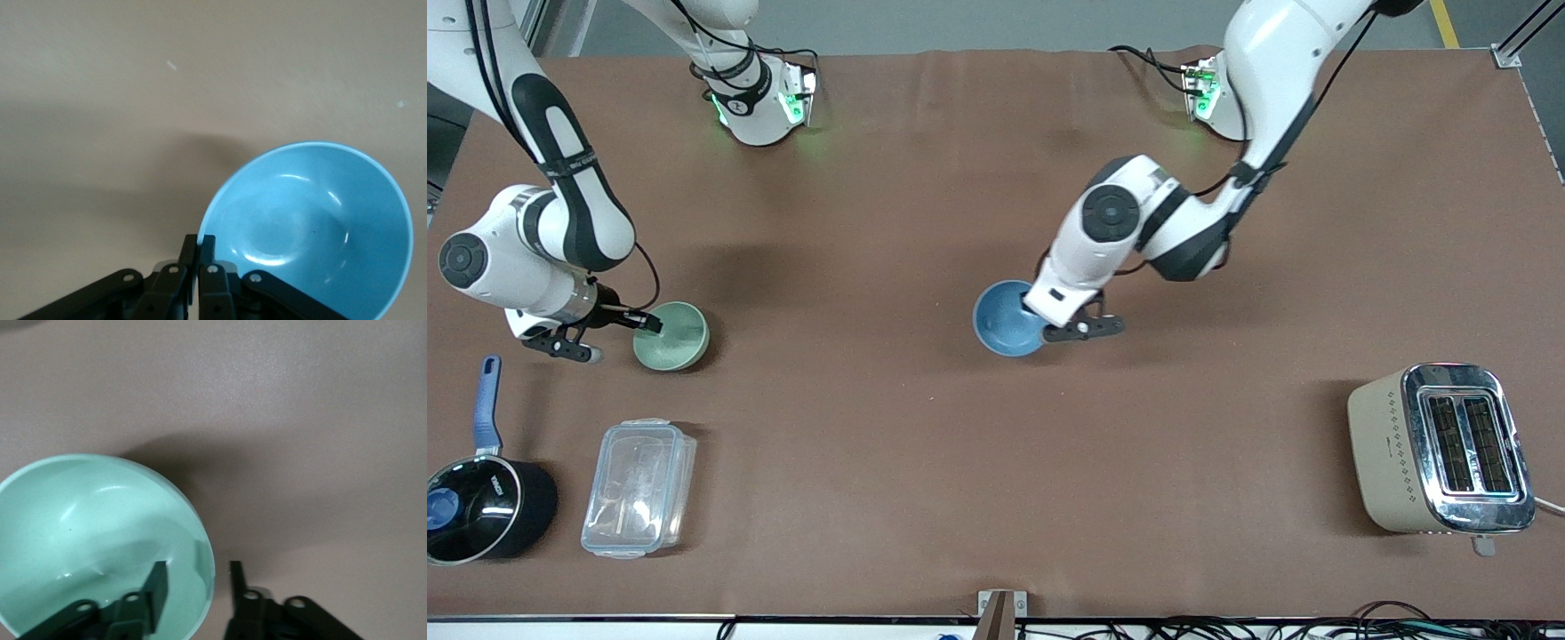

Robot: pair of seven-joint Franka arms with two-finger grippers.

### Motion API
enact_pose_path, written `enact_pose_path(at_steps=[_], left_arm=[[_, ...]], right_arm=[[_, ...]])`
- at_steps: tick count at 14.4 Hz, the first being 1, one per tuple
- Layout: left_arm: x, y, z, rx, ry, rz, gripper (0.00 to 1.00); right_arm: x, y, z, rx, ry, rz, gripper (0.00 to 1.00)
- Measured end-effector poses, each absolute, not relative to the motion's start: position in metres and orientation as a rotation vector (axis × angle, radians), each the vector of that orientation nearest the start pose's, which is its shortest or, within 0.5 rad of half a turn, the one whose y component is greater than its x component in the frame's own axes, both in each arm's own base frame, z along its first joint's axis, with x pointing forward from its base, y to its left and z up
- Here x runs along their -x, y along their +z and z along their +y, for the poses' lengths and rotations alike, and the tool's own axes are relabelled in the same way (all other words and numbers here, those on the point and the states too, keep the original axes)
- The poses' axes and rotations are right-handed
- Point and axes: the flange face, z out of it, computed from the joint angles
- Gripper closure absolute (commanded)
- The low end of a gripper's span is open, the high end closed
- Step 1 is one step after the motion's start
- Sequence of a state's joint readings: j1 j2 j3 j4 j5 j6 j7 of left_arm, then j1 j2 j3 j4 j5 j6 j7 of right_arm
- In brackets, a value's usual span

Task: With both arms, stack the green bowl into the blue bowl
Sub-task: 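Slide the blue bowl toward the table middle with the left gripper, then open the left gripper and lift it away from the blue bowl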

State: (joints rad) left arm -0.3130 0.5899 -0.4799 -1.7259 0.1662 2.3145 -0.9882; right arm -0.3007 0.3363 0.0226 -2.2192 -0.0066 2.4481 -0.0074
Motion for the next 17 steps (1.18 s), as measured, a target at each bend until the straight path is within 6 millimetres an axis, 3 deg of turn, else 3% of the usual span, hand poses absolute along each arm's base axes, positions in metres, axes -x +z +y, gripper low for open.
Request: enact_pose_path(at_steps=[3, 5, 6, 7, 10, 12, 13, 15, 17], left_arm=[[-0.486, 0.252, -0.491, 3.267, 0.147, -0.279, 0.93], [-0.486, 0.238, -0.498, 3.268, 0.173, -0.283, 0.79], [-0.488, 0.232, -0.498, 3.268, 0.181, -0.291, 0.53], [-0.491, 0.229, -0.497, 3.268, 0.185, -0.299, 0.01], [-0.501, 0.234, -0.494, 3.274, 0.155, -0.313, 0.0], [-0.525, 0.26, -0.476, 3.249, 0.061, -0.32, 0.0], [-0.542, 0.284, -0.457, 3.217, 0.01, -0.334, 0.0], [-0.575, 0.353, -0.406, 3.161, -0.096, -0.399, 0.0], [-0.597, 0.43, -0.343, 3.11, -0.196, -0.465, 0.0]], right_arm=[[-0.518, 0.213, -0.148, 3.09, 0.169, 0.414, 0.92], [-0.518, 0.213, -0.147, 3.09, 0.169, 0.414, 0.93], [-0.519, 0.213, -0.147, 3.09, 0.169, 0.414, 0.93], [-0.519, 0.213, -0.147, 3.09, 0.17, 0.414, 0.94], [-0.519, 0.213, -0.147, 3.09, 0.167, 0.413, 0.97], [-0.521, 0.216, -0.146, 3.091, 0.16, 0.411, 0.99], [-0.523, 0.218, -0.146, 3.092, 0.153, 0.408, 1.0], [-0.527, 0.224, -0.145, 3.095, 0.139, 0.402, 1.0], [-0.534, 0.242, -0.143, 3.093, 0.161, 0.393, 1.0]])
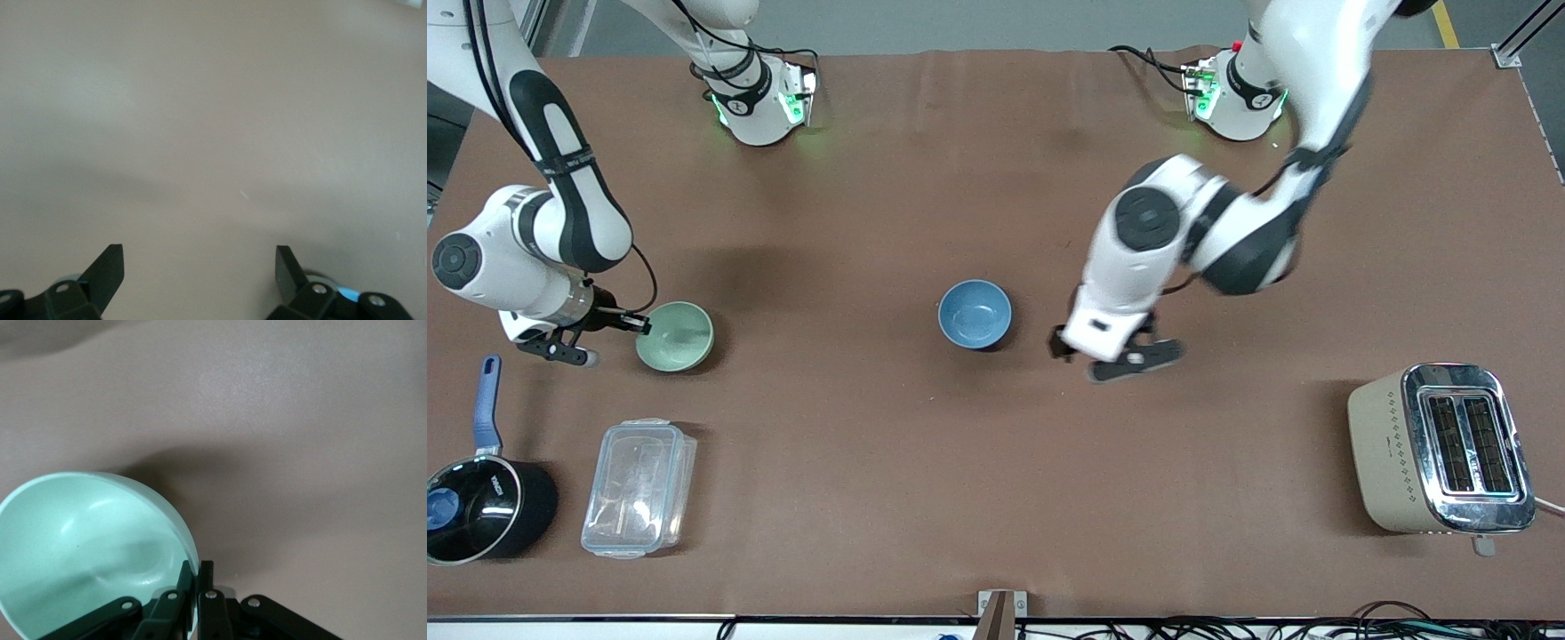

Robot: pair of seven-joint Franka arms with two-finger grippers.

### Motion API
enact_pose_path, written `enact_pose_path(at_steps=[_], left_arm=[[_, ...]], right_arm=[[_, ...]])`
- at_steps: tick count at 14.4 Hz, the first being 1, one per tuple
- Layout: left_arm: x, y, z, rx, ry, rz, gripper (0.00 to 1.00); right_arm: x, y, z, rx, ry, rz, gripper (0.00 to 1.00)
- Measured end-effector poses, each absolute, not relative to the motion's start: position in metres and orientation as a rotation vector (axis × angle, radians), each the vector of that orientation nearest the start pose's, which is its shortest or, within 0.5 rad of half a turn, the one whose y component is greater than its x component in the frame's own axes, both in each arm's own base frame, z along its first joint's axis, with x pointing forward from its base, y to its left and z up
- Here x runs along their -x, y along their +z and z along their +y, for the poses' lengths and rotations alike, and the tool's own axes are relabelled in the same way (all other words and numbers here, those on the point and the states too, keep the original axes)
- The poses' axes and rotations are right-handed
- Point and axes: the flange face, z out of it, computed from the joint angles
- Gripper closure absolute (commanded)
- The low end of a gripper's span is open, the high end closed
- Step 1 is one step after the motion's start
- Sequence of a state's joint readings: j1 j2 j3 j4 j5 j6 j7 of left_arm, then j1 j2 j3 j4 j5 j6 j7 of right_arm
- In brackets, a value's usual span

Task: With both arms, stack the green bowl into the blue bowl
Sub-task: 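Open the left gripper and lift it away from the blue bowl, then lift the green bowl with the right gripper and carry it over the blue bowl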

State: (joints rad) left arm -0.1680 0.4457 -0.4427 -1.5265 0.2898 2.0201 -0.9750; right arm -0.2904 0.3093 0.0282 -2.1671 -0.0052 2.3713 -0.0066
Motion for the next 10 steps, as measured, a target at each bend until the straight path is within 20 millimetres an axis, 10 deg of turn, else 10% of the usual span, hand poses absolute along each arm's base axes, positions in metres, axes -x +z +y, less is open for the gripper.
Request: enact_pose_path(at_steps=[4, 10], left_arm=[[-0.6, 0.529, -0.221, 2.991, -0.214, -0.408, 0.0], [-0.584, 0.596, -0.105, 3.033, -0.13, -0.241, 0.0]], right_arm=[[-0.563, 0.339, -0.116, 3.106, 0.165, 0.301, 1.0], [-0.556, 0.485, -0.029, 3.137, 0.099, 0.2, 1.0]])
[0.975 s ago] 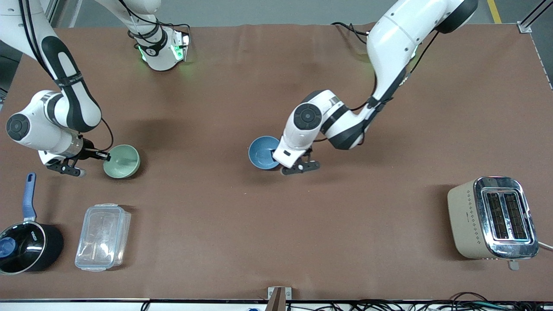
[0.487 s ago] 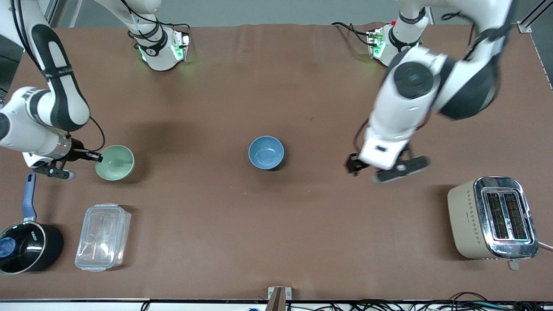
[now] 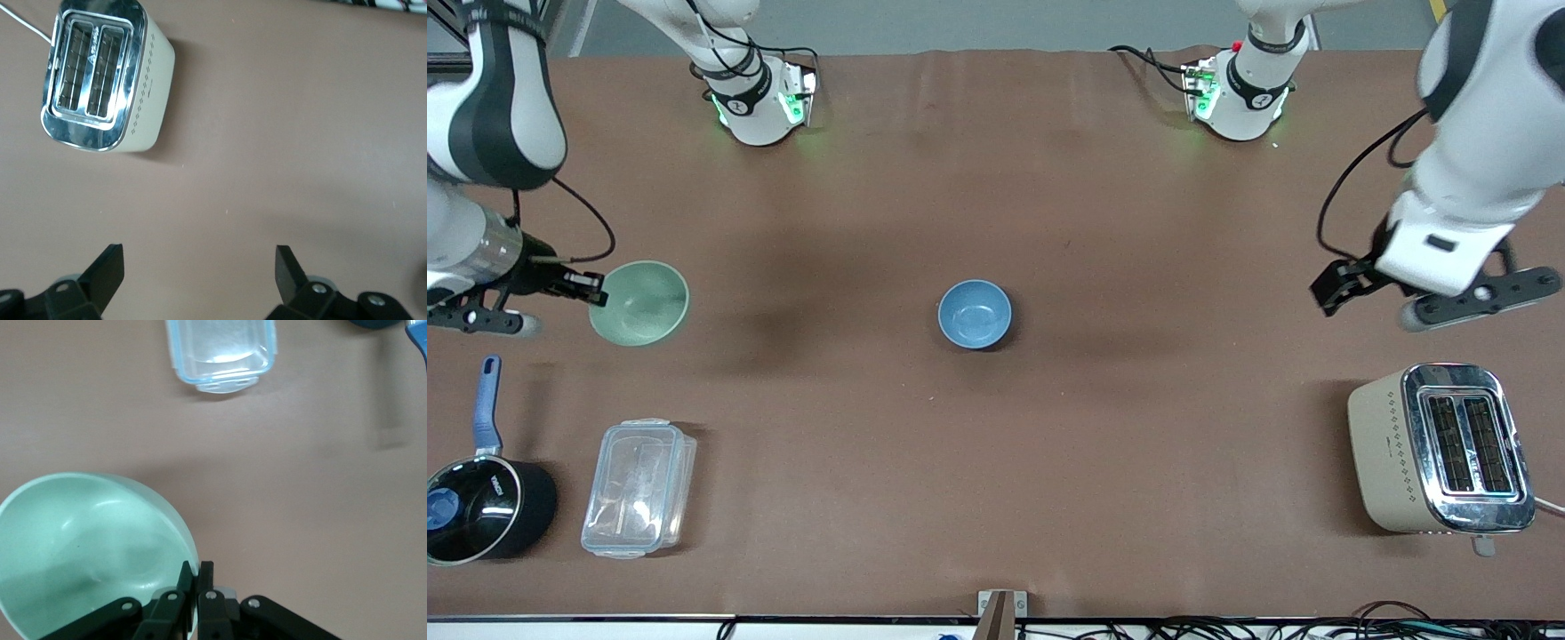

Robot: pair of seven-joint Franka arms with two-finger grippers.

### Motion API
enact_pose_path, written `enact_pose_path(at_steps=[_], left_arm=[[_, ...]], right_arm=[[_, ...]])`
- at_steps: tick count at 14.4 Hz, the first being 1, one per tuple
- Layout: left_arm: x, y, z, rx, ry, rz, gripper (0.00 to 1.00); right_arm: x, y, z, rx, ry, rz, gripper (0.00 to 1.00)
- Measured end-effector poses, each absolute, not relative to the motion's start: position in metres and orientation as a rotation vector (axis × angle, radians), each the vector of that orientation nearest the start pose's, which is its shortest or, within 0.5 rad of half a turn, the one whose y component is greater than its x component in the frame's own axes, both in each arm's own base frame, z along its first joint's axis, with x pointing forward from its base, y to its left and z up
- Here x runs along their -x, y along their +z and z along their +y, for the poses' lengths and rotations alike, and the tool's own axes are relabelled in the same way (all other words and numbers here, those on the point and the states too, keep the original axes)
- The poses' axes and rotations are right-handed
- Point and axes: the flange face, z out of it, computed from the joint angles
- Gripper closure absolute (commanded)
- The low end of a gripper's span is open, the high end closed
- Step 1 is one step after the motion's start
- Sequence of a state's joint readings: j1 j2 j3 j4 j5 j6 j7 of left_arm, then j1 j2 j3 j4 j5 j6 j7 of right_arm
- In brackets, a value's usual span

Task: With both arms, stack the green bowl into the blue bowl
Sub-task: 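Lift the green bowl with the right gripper and carry it over the blue bowl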

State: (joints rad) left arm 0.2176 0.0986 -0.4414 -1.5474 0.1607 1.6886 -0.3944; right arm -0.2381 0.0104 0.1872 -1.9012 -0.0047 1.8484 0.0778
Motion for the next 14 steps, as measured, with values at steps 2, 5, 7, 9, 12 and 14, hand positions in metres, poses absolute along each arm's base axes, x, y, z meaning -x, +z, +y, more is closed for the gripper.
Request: enact_pose_path(at_steps=[2, 5, 7, 9, 12, 14], left_arm=[[-0.575, 0.609, -0.077, 3.06, -0.101, -0.123, 0.0], [-0.56, 0.621, -0.057, 3.059, -0.048, 0.008, 0.0], [-0.547, 0.63, -0.056, 3.064, -0.023, 0.019, 0.0], [-0.535, 0.638, -0.058, 3.074, -0.023, 0.023, 0.0], [-0.523, 0.641, -0.064, 3.08, -0.02, 0.038, 0.0], [-0.518, 0.643, -0.068, 3.12, -0.017, 0.039, 0.0]], right_arm=[[-0.558, 0.511, 0.022, 3.141, 0.062, 0.226, 1.0], [-0.553, 0.524, 0.116, 3.132, 0.005, 0.253, 1.0], [-0.547, 0.516, 0.18, 3.101, -0.044, 0.261, 1.0], [-0.548, 0.49, 0.235, 3.034, -0.063, 0.267, 1.0], [-0.56, 0.427, 0.281, 2.92, -0.014, 0.24, 1.0], [-0.564, 0.391, 0.297, 2.89, 0.03, 0.215, 1.0]])
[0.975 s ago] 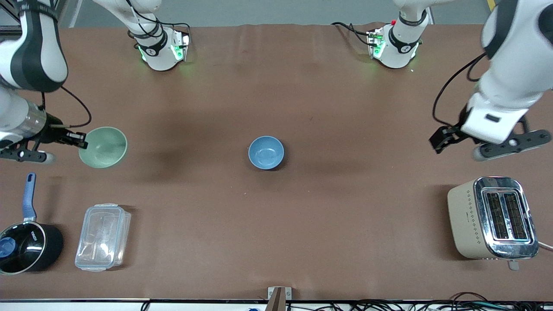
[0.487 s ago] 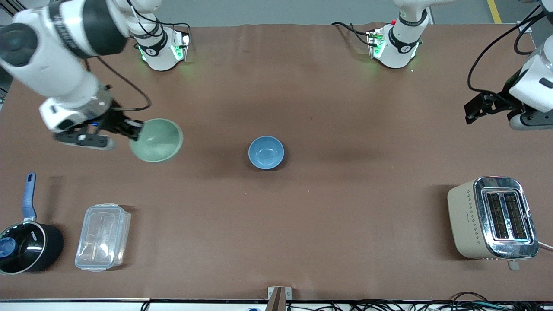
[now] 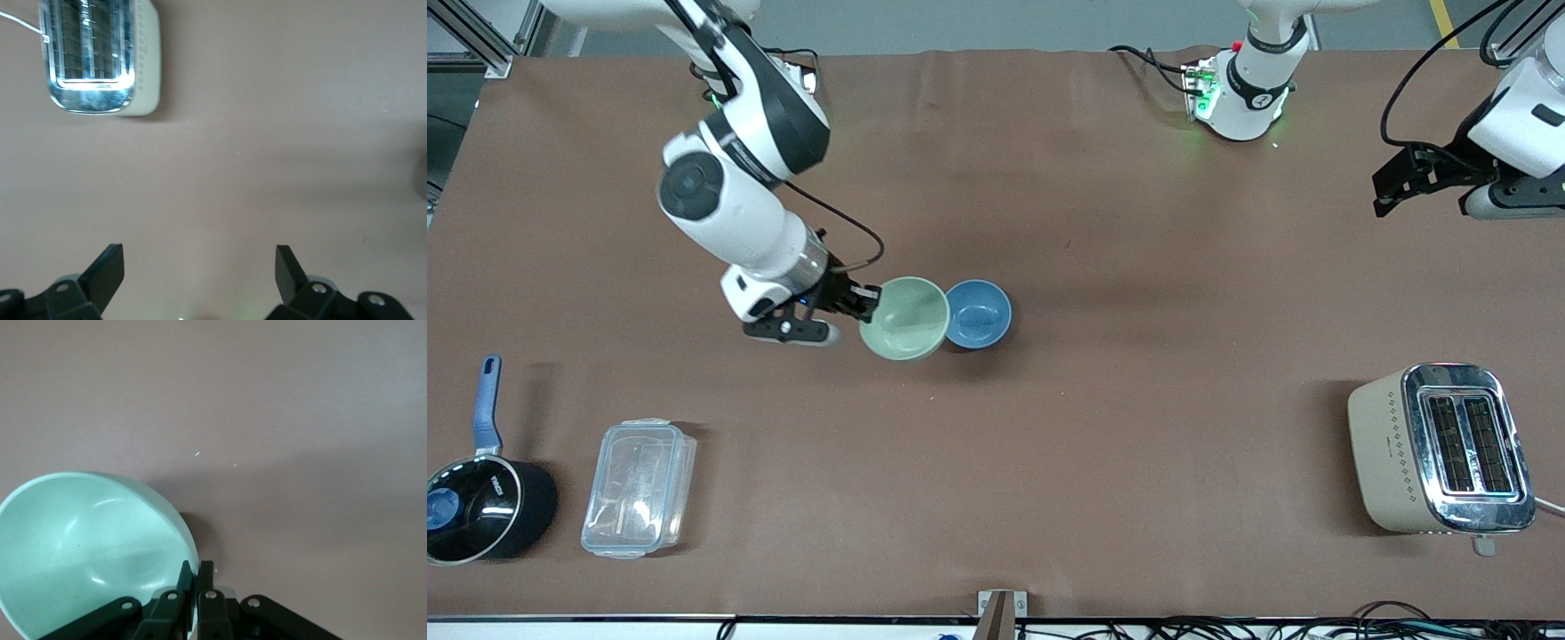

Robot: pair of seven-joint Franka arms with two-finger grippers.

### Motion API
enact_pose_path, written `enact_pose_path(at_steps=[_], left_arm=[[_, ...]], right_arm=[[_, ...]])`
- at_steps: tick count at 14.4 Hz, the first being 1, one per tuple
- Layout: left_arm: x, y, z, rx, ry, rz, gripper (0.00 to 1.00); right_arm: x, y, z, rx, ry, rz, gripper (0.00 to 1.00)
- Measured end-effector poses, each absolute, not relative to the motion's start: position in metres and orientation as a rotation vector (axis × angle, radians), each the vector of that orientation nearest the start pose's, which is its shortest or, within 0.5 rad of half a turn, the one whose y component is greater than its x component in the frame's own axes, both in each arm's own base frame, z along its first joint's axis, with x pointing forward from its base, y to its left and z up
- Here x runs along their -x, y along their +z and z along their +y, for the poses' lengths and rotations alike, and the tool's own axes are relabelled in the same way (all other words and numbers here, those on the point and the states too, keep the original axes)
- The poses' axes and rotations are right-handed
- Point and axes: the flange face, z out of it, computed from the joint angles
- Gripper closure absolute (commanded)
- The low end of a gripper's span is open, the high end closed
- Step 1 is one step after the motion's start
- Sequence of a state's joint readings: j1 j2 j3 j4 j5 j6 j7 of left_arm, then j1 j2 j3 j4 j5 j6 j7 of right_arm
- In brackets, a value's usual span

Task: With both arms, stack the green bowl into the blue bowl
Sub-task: 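Lift the green bowl with the right gripper and carry it over the blue bowl, then lower the green bowl into the blue bowl with the right gripper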

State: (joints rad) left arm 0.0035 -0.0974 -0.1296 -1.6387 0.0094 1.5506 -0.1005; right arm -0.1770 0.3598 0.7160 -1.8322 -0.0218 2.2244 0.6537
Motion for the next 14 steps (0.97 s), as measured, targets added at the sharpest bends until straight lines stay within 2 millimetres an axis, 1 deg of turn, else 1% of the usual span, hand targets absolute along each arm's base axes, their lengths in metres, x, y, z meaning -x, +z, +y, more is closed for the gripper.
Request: enact_pose_path(at_steps=[1, 3, 6, 9, 10, 12, 14], left_arm=[[-0.516, 0.644, -0.069, 3.132, -0.018, 0.037, 0.0], [-0.515, 0.644, -0.068, 3.136, -0.016, 0.045, 0.0], [-0.517, 0.641, -0.066, 3.132, -0.008, 0.156, 0.0], [-0.518, 0.639, -0.065, 3.131, -0.005, 0.181, 0.0], [-0.518, 0.639, -0.065, 3.131, -0.006, 0.181, 0.0], [-0.518, 0.639, -0.065, 3.131, -0.007, 0.18, 0.0], [-0.518, 0.639, -0.064, 3.132, -0.007, 0.179, 0.0]], right_arm=[[-0.565, 0.377, 0.301, 2.892, 0.053, 0.204, 1.0], [-0.563, 0.357, 0.308, 2.89, 0.096, 0.192, 1.0], [-0.556, 0.329, 0.325, 2.87, 0.156, 0.202, 1.0], [-0.538, 0.301, 0.351, 2.851, 0.199, 0.194, 1.0], [-0.532, 0.293, 0.356, 2.844, 0.198, 0.188, 1.0], [-0.519, 0.276, 0.361, 2.835, 0.186, 0.179, 1.0], [-0.51, 0.267, 0.363, 2.837, 0.187, 0.17, 0.99]])
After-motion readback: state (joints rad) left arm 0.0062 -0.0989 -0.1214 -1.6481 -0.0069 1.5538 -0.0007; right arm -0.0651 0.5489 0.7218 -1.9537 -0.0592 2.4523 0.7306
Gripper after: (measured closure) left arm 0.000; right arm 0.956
